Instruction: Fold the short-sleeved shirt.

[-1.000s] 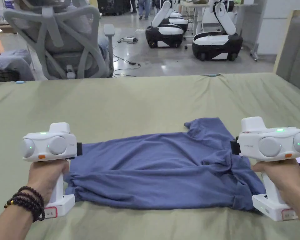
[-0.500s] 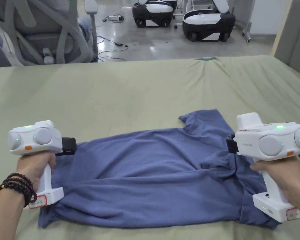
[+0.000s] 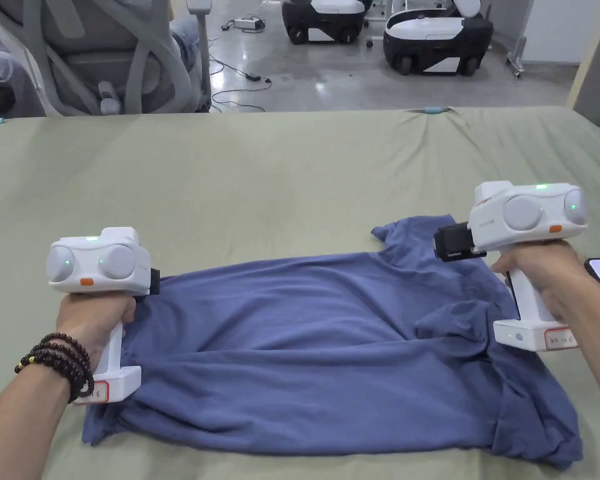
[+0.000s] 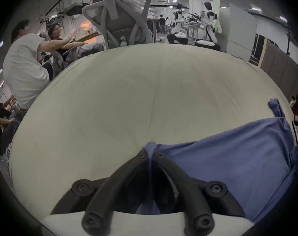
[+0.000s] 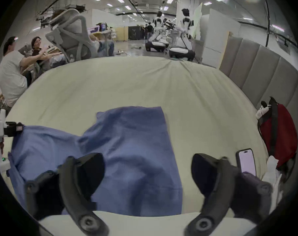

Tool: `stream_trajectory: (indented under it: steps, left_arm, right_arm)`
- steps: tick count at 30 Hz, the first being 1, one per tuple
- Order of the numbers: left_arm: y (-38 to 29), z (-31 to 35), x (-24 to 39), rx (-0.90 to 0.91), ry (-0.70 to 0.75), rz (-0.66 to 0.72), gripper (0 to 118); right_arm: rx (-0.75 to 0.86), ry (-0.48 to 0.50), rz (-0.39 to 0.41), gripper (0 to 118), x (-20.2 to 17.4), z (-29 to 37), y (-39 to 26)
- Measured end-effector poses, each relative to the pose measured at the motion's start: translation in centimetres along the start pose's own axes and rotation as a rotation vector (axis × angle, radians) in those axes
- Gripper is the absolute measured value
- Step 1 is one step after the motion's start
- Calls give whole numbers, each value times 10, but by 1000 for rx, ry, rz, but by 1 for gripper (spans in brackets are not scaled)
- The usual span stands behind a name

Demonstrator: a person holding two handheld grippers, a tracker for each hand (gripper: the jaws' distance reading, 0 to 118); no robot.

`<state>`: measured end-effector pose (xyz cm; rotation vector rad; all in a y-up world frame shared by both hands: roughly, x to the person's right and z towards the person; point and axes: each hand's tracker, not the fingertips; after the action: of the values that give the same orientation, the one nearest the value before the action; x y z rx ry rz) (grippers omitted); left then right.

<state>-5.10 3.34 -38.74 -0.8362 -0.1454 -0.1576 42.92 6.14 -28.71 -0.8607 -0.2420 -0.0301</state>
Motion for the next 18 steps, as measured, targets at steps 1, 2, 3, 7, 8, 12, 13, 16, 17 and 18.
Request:
stream_trajectory:
  steps: [1,2,3,7,8,12,13,16,17,18]
  left_arm:
    - [0,-3,-4,-1,-4,5,1]
    - [-1,-4,-5,-3,-10,10,1]
    - [-1,-4,-6,-3,-15,17,1]
    - [0,-3,-6,-1,-22,18,1]
    - [-1,-4,-6,1,-22,13,1]
    - [1,-2,-5,2,-18,12,1]
    - [1,2,-4,4,-17,11,1]
    - [2,17,-6,21,-25,22,1]
    - [2,26,-7,26,-30,25,1]
    - [2,33,-9,30,-38,26,1]
  right_arm:
    - [-29,-24,14,95,2,-8,-2]
    - [-67,-38,20,92,4,-15,-5]
    - [-112,-47,15,92,6,-22,-9]
    - [-170,-11,-91,91,17,-42,-25]
    - [-172,-33,-74,89,15,-38,-23]
    - [-163,14,62,1,-4,-20,-11]
    - [-178,32,52,1,-8,-19,-11]
    - [-147,-38,106,1,-18,-9,-9]
    - [-130,-35,93,1,-20,0,-8]
    - [-97,-20,75,1,-19,9,-8]
